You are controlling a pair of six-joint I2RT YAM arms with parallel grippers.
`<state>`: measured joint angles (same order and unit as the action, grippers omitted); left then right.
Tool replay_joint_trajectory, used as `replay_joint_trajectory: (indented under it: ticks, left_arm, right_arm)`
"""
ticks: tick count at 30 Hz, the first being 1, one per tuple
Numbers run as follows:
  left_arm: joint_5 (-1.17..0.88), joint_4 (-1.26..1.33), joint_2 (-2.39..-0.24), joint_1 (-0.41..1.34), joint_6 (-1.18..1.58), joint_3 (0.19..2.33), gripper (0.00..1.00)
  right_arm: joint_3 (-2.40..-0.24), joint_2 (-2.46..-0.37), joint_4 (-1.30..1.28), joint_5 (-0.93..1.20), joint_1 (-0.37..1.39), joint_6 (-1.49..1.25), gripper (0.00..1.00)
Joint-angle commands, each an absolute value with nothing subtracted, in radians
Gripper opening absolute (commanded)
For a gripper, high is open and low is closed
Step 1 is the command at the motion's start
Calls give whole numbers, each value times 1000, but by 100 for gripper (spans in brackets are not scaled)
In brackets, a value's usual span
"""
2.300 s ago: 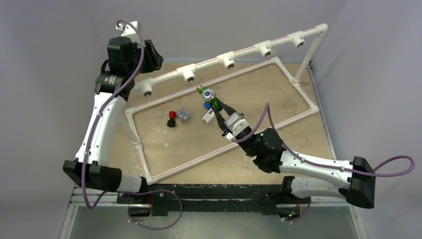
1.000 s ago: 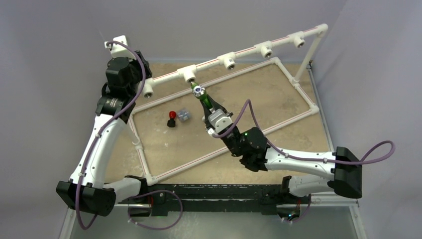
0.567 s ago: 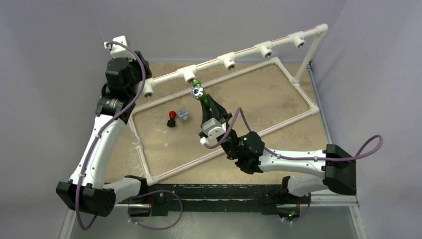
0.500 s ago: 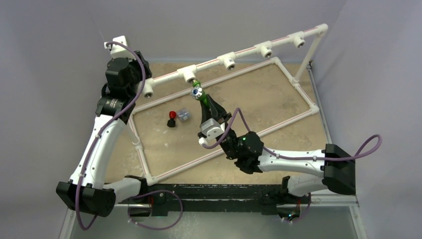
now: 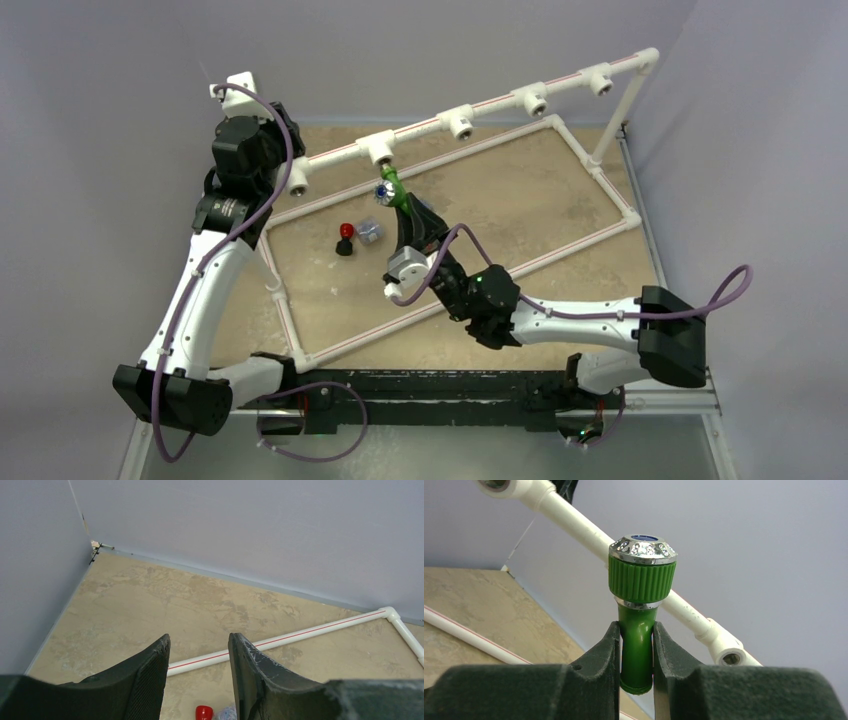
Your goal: Install the water faucets
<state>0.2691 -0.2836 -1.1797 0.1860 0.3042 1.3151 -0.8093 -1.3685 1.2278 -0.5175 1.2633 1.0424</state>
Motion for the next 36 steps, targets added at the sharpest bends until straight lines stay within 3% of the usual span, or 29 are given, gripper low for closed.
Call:
replay_joint_trajectory:
  ticks: [1,36]
  left_arm:
    - [247,-390,-1199,201,287,1269,45]
    - [259,-384,-1209,210,278,1268,46]
  right_arm:
    - [-831,-1380,1292,-489,1268,1074,0]
    - [-855,-1370,1260,-434,1209,974,0]
